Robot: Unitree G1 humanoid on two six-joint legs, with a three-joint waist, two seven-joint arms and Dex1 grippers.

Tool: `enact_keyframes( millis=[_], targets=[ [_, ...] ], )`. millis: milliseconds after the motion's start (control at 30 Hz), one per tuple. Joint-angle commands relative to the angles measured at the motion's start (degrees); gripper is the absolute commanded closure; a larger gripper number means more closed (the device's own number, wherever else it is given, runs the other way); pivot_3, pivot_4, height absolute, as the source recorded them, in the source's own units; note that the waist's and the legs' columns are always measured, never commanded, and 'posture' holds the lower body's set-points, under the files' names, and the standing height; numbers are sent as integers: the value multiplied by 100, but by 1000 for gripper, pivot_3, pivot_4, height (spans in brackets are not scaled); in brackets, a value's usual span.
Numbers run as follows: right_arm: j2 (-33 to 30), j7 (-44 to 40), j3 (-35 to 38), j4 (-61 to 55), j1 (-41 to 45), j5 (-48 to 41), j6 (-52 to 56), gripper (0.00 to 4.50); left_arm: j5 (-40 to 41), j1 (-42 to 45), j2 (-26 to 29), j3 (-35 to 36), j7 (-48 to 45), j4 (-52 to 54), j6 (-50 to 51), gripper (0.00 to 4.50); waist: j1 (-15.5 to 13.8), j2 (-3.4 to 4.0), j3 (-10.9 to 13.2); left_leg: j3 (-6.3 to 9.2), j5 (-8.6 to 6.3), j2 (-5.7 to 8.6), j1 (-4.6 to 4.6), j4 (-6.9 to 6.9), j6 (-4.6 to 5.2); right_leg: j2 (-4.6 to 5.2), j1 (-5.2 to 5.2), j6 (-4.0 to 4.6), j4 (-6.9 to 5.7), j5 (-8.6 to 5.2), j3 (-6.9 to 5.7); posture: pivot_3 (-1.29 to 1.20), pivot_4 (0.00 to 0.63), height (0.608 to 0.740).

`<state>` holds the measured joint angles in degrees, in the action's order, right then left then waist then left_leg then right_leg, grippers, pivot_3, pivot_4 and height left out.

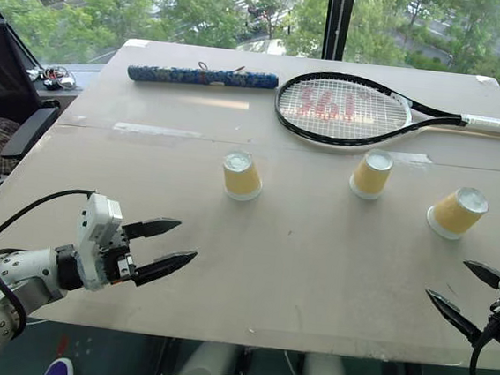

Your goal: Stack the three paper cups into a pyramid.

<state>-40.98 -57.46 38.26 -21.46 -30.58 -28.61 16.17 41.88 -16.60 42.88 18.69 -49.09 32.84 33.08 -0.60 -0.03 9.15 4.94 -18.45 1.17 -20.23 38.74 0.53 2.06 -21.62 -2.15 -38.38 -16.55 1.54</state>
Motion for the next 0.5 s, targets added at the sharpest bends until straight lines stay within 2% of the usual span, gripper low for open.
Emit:
enact_keyframes(
  millis=[33, 100, 267, 333, 400, 500],
  targets=[
    [215, 375, -116, -400, 110, 41, -68, 39, -9, 244, -40, -30, 29, 22, -120, 0, -4, 0, 0, 0, 0, 0, 0, -5, 0, 0, 0, 0, 5, 0, 0, 0, 150, 740],
    [515, 1033, -427, -835, 355, 38, 187, 39, 188, 633, -148, -111, 240, -106, 68, 0, -16, -10, -6, 4, 1, 0, 1, -21, -2, 1, 0, 0, 15, 1, -4, 0, 150, 740],
    [844, 2004, -875, -1716, 884, -78, 767, 39, 539, 1144, -317, -185, 314, -90, 248, 0, 2, 11, -6, 9, 16, 0, -4, -24, -29, 1, -7, 0, 17, 2, -10, 0, 150, 740],
    [766, 2506, -1246, -2002, 1163, 311, 1124, 39, 356, 1236, -348, -269, 234, 28, -12, 0, 5, 10, -7, 11, 17, 0, -9, -27, -30, 0, -9, -1, 25, 3, -12, 0, 150, 740],
    [869, 3118, -1649, -1987, 1794, 391, 1694, 39, 601, 1323, -326, -318, -94, 120, -50, 0, 38, 9, -6, 10, 17, 0, -13, -27, -30, -1, -14, -2, 28, 3, -11, 0, 150, 740],
    [1187, 3950, -2420, -1535, 2843, 1006, 2041, 39, 577, 1439, -139, -407, -664, 207, -287, 0, 84, 4, -5, 10, 19, 3, -17, -27, -32, -2, -20, -1, 28, 3, -12, 0, 150, 740]
  ],
)
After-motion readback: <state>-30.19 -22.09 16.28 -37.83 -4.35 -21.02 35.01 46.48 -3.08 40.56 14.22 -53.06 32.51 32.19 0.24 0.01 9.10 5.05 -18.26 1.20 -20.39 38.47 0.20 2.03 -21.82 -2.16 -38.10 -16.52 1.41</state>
